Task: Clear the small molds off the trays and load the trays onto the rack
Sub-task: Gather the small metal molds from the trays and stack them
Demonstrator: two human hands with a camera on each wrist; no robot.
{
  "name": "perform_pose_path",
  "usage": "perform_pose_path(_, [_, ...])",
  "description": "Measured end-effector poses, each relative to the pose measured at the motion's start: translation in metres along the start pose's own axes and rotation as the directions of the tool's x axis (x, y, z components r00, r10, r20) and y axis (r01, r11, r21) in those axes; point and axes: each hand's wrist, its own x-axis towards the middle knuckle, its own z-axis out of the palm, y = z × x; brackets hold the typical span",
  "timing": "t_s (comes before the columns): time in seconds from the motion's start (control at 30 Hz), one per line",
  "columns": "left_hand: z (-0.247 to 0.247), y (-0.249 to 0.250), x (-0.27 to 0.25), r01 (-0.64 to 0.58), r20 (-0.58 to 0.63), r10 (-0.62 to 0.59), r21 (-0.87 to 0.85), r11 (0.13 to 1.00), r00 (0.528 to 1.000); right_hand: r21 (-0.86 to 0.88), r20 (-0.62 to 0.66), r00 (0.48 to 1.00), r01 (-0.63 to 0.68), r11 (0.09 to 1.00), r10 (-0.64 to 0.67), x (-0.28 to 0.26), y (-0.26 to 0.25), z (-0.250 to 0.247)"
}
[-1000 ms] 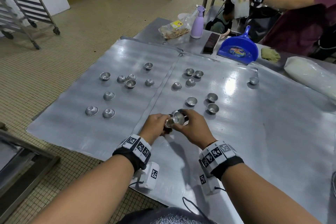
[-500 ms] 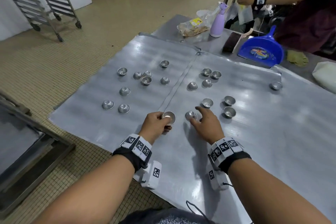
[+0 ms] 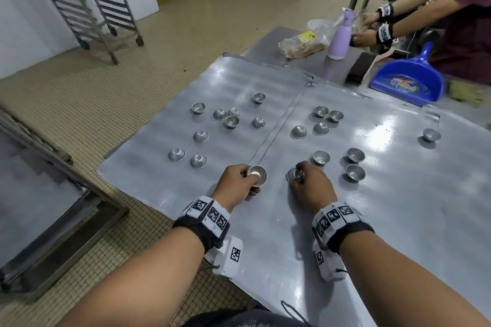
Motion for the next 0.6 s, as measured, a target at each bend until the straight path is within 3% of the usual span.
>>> perform_pose_path(0.27, [0.010, -0.001, -0.001, -0.003, 0.020, 0.003, 0.014, 1.000, 1.000, 0.069, -0.108, 0.994, 0.002, 0.998, 0.006, -0.012, 0.005, -0.001])
perform_pose_path(0.6, [0.026, 0.001, -0.001, -0.026, 0.064, 0.024, 0.036, 0.999, 0.998, 0.071, -0.029, 0.999, -0.019, 0.997, 0.022, -0.030, 0.013, -0.011])
